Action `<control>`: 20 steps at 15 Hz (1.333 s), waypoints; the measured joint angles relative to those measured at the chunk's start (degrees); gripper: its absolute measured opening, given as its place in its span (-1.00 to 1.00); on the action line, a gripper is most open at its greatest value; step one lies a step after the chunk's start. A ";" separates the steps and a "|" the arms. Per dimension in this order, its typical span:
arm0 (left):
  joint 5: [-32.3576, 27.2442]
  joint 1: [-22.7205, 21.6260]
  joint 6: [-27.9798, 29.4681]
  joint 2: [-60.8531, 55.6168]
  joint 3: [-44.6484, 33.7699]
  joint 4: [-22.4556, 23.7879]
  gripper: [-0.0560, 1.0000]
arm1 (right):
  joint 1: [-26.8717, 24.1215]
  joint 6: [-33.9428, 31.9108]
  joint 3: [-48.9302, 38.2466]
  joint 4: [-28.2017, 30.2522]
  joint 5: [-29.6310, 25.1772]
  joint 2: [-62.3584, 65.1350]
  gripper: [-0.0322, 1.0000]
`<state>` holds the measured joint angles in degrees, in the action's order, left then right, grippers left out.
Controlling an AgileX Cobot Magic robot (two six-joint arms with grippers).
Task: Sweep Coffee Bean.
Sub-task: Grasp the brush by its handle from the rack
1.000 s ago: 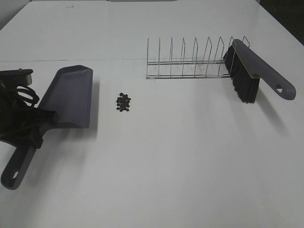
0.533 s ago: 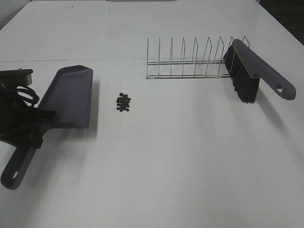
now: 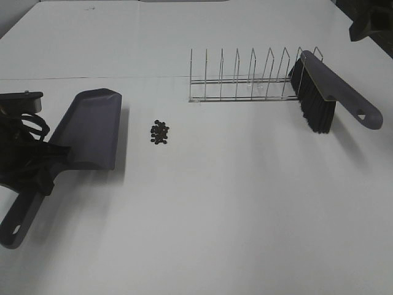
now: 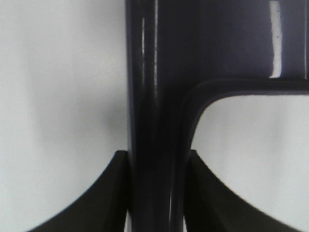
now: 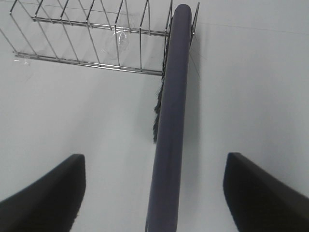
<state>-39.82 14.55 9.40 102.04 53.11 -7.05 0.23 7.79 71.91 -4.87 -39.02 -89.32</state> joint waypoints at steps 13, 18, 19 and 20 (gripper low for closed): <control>-0.17 0.00 -0.11 0.00 0.00 0.11 -0.40 | 0.00 0.00 45.78 5.27 -22.86 -38.79 0.27; -0.11 0.00 -0.17 0.00 0.00 0.11 -0.40 | 0.00 0.00 46.98 5.27 -22.92 -45.89 0.26; -0.11 0.00 -0.17 0.00 0.00 0.11 -0.40 | 0.00 -0.06 46.98 5.27 -22.92 -46.70 0.25; -0.06 0.00 -0.17 0.00 0.00 0.11 -0.40 | 0.00 -0.06 46.98 5.27 -22.86 -47.38 0.22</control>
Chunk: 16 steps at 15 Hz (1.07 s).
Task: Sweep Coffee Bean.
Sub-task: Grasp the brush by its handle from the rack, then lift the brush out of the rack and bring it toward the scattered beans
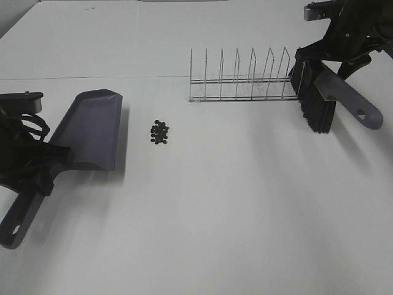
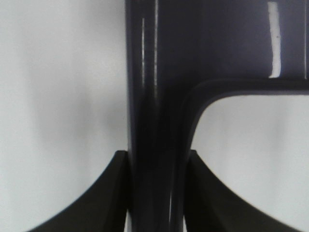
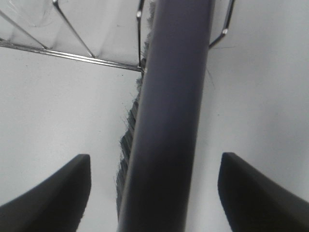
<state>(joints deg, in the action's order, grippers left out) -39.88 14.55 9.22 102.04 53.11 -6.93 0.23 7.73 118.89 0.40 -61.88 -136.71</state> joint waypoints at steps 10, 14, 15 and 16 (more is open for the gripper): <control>0.00 0.00 0.00 0.00 0.00 0.06 -0.40 | -0.11 -4.18 1.43 0.34 -0.57 -0.97 -0.42; -0.23 0.00 0.00 0.00 0.00 0.11 -0.40 | -0.11 -4.24 1.55 0.23 -3.84 6.07 -0.42; -0.23 0.00 0.00 0.00 0.00 0.11 -0.40 | -0.11 -4.24 1.60 -0.40 -5.56 8.14 -0.42; -0.23 0.00 0.00 0.00 0.00 0.11 -0.40 | -0.11 -4.24 1.60 -0.80 -6.53 9.80 -0.42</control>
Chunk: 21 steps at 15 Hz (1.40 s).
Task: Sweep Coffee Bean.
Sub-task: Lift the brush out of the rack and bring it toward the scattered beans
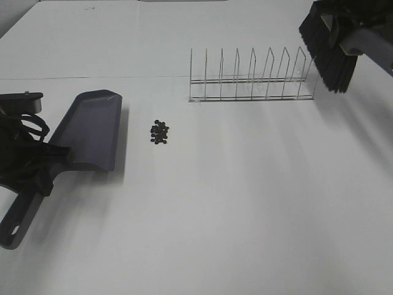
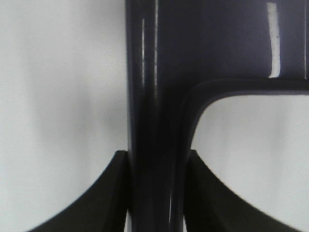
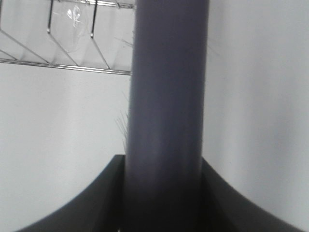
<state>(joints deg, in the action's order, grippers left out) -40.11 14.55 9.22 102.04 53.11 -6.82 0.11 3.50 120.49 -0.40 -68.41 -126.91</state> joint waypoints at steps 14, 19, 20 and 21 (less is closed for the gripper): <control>0.06 0.00 0.86 0.29 0.00 2.75 -0.40 | 9.68 -6.02 -28.82 -1.55 4.24 18.16 -0.42; 0.97 0.00 3.09 3.55 0.00 5.84 -0.40 | 14.90 -13.52 -33.46 2.52 11.29 15.41 -0.42; 2.46 0.00 3.21 4.53 0.00 5.79 -0.40 | 15.01 -13.75 -33.46 2.52 11.57 14.50 -0.42; 3.72 0.00 3.21 5.61 0.00 5.79 -0.40 | 15.47 -13.81 -33.46 2.69 11.69 13.46 -0.42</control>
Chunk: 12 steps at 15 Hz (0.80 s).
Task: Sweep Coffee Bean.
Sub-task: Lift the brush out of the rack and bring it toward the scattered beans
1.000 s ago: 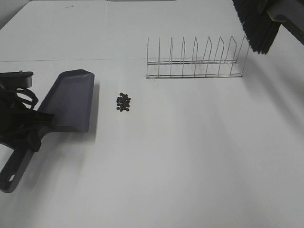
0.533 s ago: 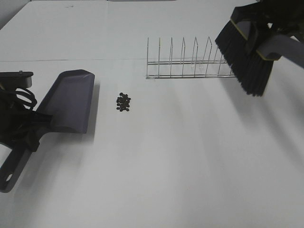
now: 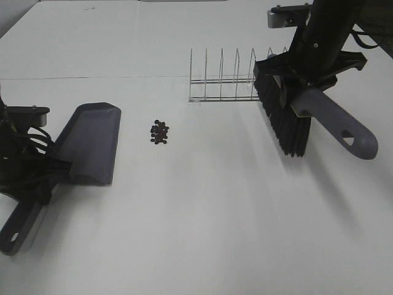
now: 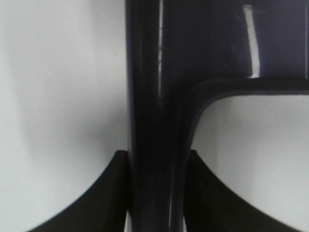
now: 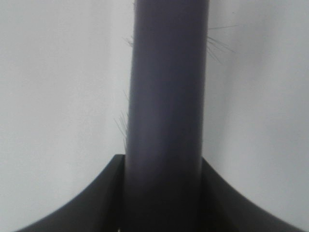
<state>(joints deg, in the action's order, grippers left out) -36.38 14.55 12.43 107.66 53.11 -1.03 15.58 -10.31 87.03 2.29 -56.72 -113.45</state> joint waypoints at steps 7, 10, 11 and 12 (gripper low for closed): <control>2.69 3.50 0.74 3.90 1.95 -0.52 -0.40 | 2.69 0.00 0.00 -0.69 2.69 -4.53 -0.42; 1.66 3.78 1.20 6.13 4.81 -1.03 -0.40 | 4.18 0.00 0.00 -1.26 4.35 -4.70 -0.42; 0.86 3.78 1.20 6.88 5.84 -1.26 -0.40 | 5.33 0.00 0.00 -1.26 5.33 -4.70 -0.42; 0.40 3.78 1.20 7.33 6.53 -1.38 -0.40 | 6.70 0.00 0.00 -1.26 6.13 -4.76 -0.42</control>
<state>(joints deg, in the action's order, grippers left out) -35.98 18.33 13.64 114.99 59.64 -2.41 22.29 -10.31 87.03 1.03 -50.59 -118.20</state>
